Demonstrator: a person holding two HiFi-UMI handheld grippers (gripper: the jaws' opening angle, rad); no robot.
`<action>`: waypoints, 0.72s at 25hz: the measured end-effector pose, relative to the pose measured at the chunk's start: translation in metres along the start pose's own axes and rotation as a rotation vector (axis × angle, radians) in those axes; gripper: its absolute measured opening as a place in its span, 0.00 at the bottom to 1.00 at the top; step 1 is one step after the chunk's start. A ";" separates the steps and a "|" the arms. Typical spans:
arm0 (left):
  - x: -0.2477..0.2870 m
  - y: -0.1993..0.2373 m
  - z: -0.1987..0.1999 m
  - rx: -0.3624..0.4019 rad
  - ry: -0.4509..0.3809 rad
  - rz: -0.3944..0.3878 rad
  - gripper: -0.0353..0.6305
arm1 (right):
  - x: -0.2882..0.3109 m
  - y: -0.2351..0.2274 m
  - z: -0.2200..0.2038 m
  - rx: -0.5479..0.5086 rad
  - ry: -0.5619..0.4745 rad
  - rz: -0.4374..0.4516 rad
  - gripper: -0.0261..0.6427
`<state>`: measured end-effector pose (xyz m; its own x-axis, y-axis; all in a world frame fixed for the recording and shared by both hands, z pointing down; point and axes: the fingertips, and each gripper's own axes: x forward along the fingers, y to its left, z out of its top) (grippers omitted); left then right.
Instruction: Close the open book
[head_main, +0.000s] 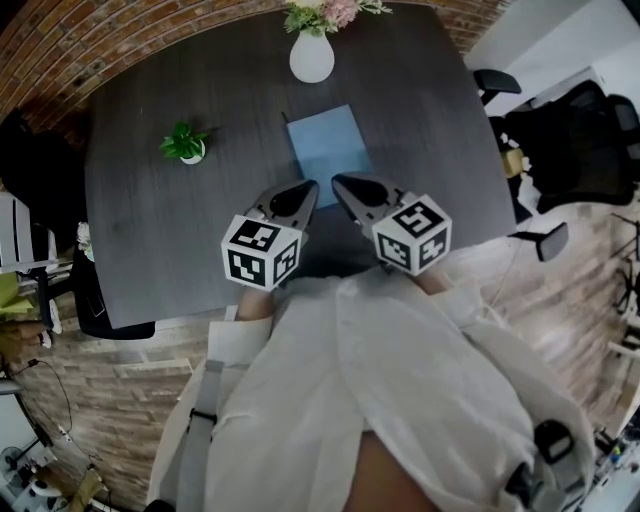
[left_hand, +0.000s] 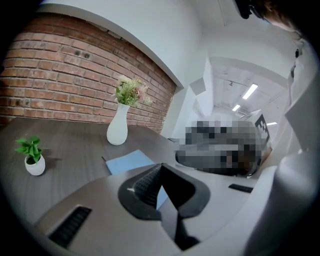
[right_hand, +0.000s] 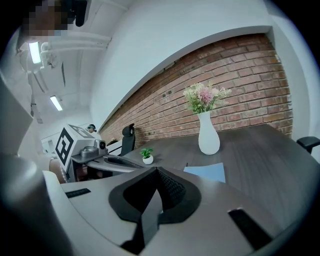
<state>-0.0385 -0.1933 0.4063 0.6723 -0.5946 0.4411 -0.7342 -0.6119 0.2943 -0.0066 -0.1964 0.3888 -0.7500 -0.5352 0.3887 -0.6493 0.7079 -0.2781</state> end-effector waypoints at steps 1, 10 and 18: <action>0.000 0.000 -0.001 0.000 0.004 0.000 0.06 | -0.001 0.000 -0.001 0.001 0.002 -0.001 0.05; 0.001 -0.003 -0.009 -0.022 0.032 -0.012 0.06 | -0.002 -0.001 -0.001 -0.012 0.003 -0.001 0.05; 0.000 -0.004 -0.009 -0.031 0.028 -0.012 0.06 | -0.004 -0.002 -0.001 0.013 -0.004 0.002 0.05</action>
<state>-0.0365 -0.1862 0.4130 0.6786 -0.5718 0.4611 -0.7288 -0.6023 0.3257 -0.0025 -0.1950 0.3890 -0.7515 -0.5360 0.3847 -0.6496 0.7028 -0.2899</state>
